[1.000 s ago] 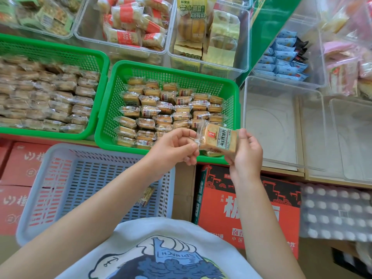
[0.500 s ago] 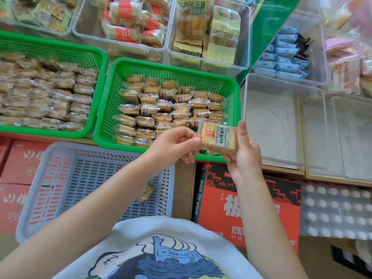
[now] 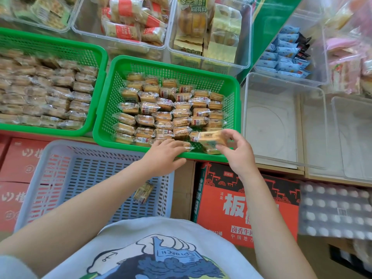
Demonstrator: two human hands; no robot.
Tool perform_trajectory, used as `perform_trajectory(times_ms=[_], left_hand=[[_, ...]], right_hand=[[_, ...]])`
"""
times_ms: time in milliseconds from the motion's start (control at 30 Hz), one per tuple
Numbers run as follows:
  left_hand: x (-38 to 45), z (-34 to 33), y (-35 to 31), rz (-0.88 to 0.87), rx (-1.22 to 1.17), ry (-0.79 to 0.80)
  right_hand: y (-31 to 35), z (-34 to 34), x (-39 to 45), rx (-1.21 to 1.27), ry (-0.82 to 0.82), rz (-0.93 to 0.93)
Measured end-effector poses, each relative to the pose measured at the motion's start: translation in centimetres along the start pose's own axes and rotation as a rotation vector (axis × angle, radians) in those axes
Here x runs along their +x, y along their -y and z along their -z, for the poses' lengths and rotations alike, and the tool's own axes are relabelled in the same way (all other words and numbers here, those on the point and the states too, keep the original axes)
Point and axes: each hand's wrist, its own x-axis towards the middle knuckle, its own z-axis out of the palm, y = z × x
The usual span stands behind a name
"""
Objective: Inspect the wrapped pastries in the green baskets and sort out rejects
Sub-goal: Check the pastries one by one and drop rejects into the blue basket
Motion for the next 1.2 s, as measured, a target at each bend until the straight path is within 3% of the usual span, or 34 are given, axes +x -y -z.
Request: perform_trajectory(times_ms=[133,233,467,600,767,967,1100,1200], left_hand=[[0.3,-0.5,0.7,0.011,0.158,-0.013],[0.3,-0.2,0.6,0.037,0.157,-0.008],[0.0,-0.8,1.9,0.039,0.128,-0.018],[0.0,-0.9,2.1,0.026,0.124,-0.030],[0.1,-1.0,2.2,0.024,0.108,-0.035],[0.0,-1.1,2.4,0.015,0.096,-0.045],[-0.1,-1.2,2.6,0.002,0.098,-0.057],[-0.1,-1.0,2.9,0.005,0.096,-0.060]], right_hand=[[-1.0,-1.2,0.8,-0.259,0.092,0.068],[-0.9,-2.1,1.3,-0.355,0.109,0.131],[0.4,-4.9,2.0,-0.895,0.161,0.239],[2.0,-5.3,3.4,-0.925,0.304,0.163],[1.6,-5.5,4.2,-1.019,0.312,0.119],[0.2,-6.9,4.6,-1.095,0.141,0.137],[1.6,-7.4,5.6,-1.160,0.276,-0.098],[2.4,-8.0,6.1,-0.984,0.295,-0.026]])
